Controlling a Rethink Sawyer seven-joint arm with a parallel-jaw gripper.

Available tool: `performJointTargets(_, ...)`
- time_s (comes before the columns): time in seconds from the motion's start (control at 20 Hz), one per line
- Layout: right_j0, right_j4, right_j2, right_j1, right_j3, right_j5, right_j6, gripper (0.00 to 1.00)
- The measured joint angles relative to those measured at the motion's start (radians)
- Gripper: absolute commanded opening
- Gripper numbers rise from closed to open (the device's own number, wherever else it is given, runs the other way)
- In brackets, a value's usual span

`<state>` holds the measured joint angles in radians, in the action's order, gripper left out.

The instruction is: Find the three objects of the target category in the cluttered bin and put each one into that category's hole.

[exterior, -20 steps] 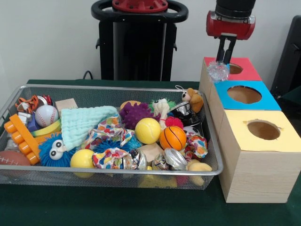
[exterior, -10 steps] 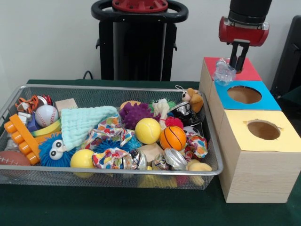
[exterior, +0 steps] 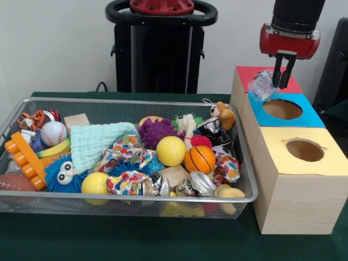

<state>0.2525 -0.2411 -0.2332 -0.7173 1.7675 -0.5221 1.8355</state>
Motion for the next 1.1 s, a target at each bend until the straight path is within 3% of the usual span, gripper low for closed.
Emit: performJointTargets(1.1,-0.001,-0.002,-0.004,0.004,-0.117,-0.085,0.000,0.00)
